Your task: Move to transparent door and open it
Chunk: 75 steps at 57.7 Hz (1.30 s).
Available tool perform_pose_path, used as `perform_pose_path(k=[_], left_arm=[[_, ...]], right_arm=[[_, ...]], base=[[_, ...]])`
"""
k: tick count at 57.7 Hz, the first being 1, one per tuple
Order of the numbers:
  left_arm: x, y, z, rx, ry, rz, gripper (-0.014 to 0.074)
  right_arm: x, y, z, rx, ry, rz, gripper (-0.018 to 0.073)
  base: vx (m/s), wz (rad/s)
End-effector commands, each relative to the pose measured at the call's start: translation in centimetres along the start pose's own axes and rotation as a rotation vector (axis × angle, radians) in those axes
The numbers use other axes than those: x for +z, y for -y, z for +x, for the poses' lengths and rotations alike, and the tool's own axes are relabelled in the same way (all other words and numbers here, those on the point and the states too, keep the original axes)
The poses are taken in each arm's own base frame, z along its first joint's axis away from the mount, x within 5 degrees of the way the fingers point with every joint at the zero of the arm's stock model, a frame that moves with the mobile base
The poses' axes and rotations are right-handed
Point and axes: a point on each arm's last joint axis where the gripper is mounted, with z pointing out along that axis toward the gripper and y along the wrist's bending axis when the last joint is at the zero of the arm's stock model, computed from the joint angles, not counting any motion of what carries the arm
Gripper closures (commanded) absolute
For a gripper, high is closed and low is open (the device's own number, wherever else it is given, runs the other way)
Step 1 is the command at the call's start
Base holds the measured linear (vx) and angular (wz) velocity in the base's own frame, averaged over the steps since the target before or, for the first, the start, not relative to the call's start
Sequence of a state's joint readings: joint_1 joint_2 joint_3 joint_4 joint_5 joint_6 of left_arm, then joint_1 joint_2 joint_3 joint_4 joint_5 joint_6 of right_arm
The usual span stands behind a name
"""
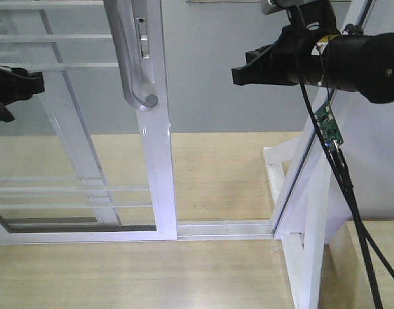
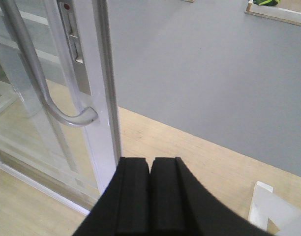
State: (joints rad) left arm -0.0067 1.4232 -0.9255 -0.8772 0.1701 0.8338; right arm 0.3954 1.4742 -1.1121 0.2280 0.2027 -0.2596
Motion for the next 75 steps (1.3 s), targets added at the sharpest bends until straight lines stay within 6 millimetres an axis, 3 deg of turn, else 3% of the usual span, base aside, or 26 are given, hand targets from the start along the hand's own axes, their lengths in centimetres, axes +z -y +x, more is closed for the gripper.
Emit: perform_pose_path(k=[1, 10, 32, 63, 67, 75], left_arm=[[0.8, 0.0, -2.5, -0.013, 0.071, -0.003, 0.0066], [3.1, 0.2, -3.5, 0.001, 0.044, 0.037, 0.0099], [5.5, 2.2, -5.6, 0.127, 0.132, 0.018, 0.0108], [9.4, 2.0, -6.9, 0.085, 0.18, -0.033, 0.0115], [9.5, 2.0, -6.9, 0.084, 0.178, -0.034, 0.0159], [9.2, 1.9, -7.2, 0.084, 0.192, -0.041, 0.0391]], right_arm=[[-1.9, 0.4, -2.1, -0.012, 0.164, 0.037, 0.0564], [-1.8, 0.4, -2.1, -0.035, 0.171, 0.042, 0.0564], [-1.6, 0.8, -2.3, -0.033, 0.206, 0.062, 0.0564], [-1.6, 0.8, -2.3, -0.061, 0.209, 0.066, 0.0564], [-1.6, 0.8, -2.3, -0.063, 0.209, 0.066, 0.0564], [-1.6, 0.8, -2.3, -0.064, 0.211, 0.067, 0.0564]], base=[[0.0, 0.0], [0.0, 0.0], [0.0, 0.0], [0.0, 0.0], [0.0, 0.0], [0.0, 0.0]])
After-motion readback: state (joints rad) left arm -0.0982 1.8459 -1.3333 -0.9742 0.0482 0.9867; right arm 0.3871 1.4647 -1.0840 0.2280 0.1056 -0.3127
